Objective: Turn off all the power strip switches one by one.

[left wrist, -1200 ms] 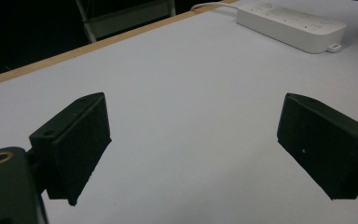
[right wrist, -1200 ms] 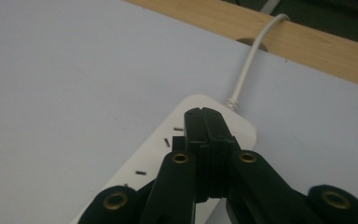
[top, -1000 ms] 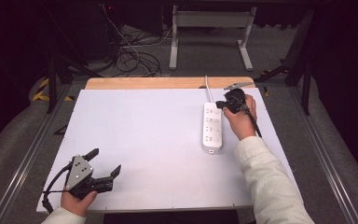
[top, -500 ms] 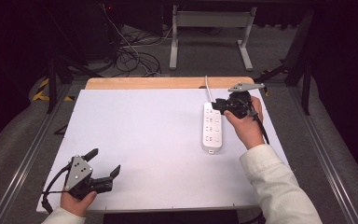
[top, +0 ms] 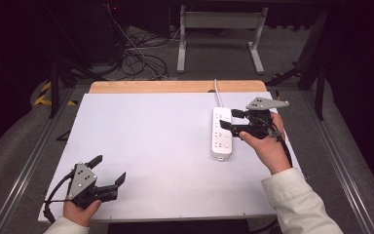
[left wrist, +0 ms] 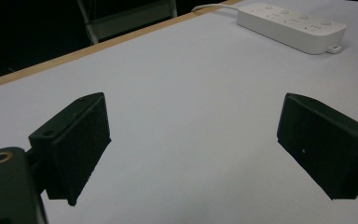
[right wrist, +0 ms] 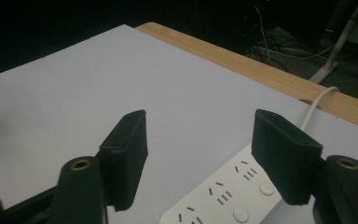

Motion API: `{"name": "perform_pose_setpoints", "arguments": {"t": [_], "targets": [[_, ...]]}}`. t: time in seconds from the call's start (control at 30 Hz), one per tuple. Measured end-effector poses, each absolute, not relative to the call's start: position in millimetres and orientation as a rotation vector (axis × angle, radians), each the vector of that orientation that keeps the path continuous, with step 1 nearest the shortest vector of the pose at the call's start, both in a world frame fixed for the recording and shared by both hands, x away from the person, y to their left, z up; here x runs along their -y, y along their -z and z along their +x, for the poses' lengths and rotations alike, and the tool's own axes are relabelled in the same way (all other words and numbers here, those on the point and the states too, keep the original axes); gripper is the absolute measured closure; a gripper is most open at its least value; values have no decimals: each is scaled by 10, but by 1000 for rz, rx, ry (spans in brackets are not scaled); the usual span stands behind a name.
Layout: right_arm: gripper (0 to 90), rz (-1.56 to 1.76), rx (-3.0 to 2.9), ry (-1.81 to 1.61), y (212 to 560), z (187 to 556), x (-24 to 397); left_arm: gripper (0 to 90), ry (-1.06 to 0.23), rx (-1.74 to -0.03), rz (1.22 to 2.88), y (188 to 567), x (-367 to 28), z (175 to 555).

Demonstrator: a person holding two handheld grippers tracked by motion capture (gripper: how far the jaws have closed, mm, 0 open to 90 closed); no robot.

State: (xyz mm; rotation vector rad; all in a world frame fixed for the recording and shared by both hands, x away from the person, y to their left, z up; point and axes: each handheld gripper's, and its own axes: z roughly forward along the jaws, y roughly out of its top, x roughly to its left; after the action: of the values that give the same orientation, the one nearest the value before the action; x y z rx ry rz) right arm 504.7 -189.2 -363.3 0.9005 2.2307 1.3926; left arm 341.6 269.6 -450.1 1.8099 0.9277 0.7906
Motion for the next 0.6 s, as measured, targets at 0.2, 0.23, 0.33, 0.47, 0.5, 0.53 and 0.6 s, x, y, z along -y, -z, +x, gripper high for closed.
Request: {"name": "perform_pose_setpoints", "arguments": {"t": [0.2, 0.23, 0.33, 0.47, 0.5, 0.53, 0.6], "targets": [[260, 864, -2210, -1494, 3700, 4841, 1953, 100, -792, -928, 1806, 4500, -2694, 3414], [242, 855, -2206, -1514, 3718, 4808, 1964, 100, -790, -928, 1806, 4500, -2693, 3412], [214, 838, -2172, -1557, 3791, 4703, 2001, 100, -788, -926, 1811, 4499, -2693, 3411], [194, 814, -2164, -1620, 3876, 4581, 2059, 100, -785, -924, 1808, 4497, -2688, 3407], [185, 803, -2163, -1627, 3902, 4551, 2071, 100, -785, -924, 1808, 4496, -2687, 3406], [180, 796, -2167, -1636, 3928, 4520, 2080, 100, -784, -925, 1808, 4495, -2685, 3404], [173, 785, -2169, -1651, 3983, 4463, 2098, 99, -784, -925, 1806, 4495, -2682, 3401]]}}
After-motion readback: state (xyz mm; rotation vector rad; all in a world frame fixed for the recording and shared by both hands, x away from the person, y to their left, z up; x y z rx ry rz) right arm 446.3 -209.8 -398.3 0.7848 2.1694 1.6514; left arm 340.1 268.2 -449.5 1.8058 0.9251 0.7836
